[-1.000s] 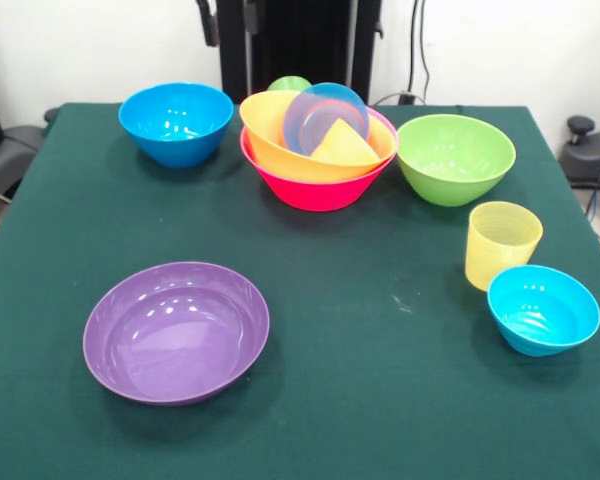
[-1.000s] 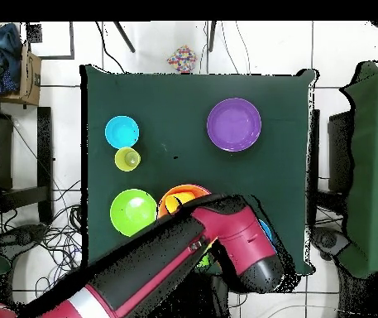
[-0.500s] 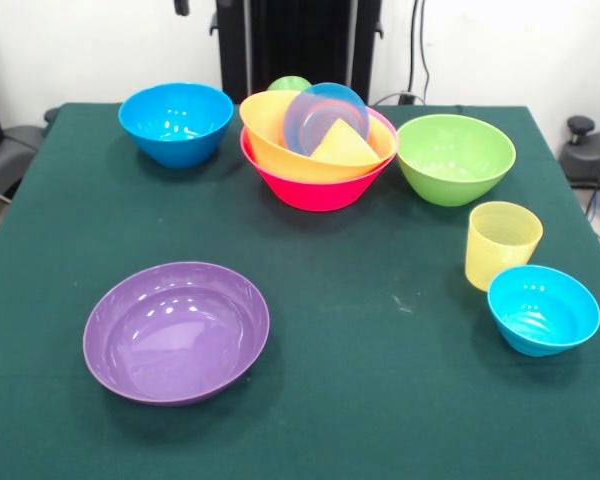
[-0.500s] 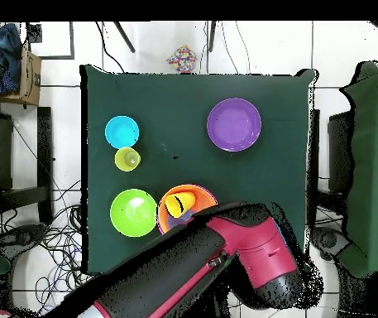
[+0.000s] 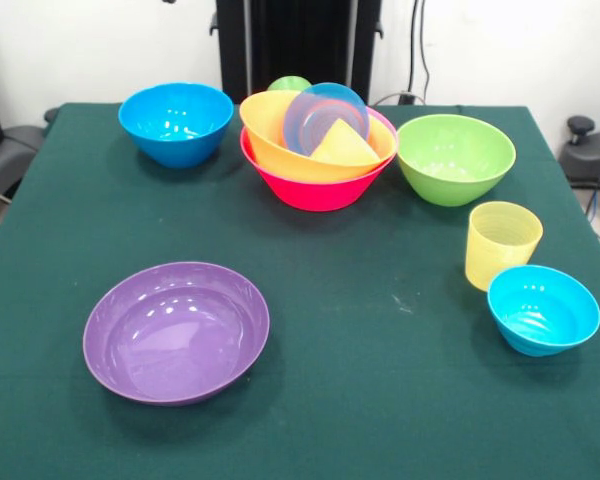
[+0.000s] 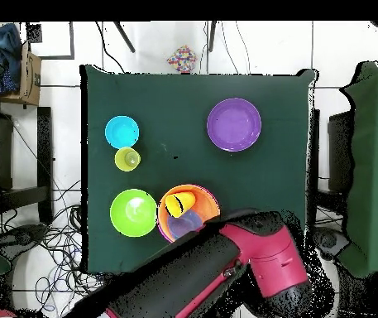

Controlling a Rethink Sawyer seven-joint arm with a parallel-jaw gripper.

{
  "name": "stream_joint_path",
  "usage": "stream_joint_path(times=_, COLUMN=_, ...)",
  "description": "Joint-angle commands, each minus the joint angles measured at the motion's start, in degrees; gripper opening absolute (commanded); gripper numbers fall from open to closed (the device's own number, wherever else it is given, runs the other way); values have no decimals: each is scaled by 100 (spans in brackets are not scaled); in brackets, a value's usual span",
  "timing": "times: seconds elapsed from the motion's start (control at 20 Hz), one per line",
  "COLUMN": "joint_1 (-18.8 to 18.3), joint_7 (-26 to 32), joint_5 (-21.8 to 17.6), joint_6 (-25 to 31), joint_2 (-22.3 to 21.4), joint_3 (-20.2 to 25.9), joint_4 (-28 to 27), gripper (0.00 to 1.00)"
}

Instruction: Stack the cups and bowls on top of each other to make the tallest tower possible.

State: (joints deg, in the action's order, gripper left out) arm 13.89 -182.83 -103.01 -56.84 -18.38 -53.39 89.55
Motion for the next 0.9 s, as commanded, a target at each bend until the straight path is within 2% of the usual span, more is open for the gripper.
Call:
stream_joint_path(times=0.05, joint_1=-170, joint_7=761, joint_5=193, joint_6=420, joint_2=39, joint_3=957, joint_4=405, gripper=100)
stream_joint_path(times=0.35, joint_1=-387, joint_7=1360, joint_5=545, joint_6=808, joint_2=-15, joint_3=1247, joint_4=662, gripper=100)
stream_joint_path(times=0.9, joint_1=-673, joint_7=2196, joint_5=873, joint_6=1317, joint_2=-117, joint_3=1708, joint_4=1050, gripper=100)
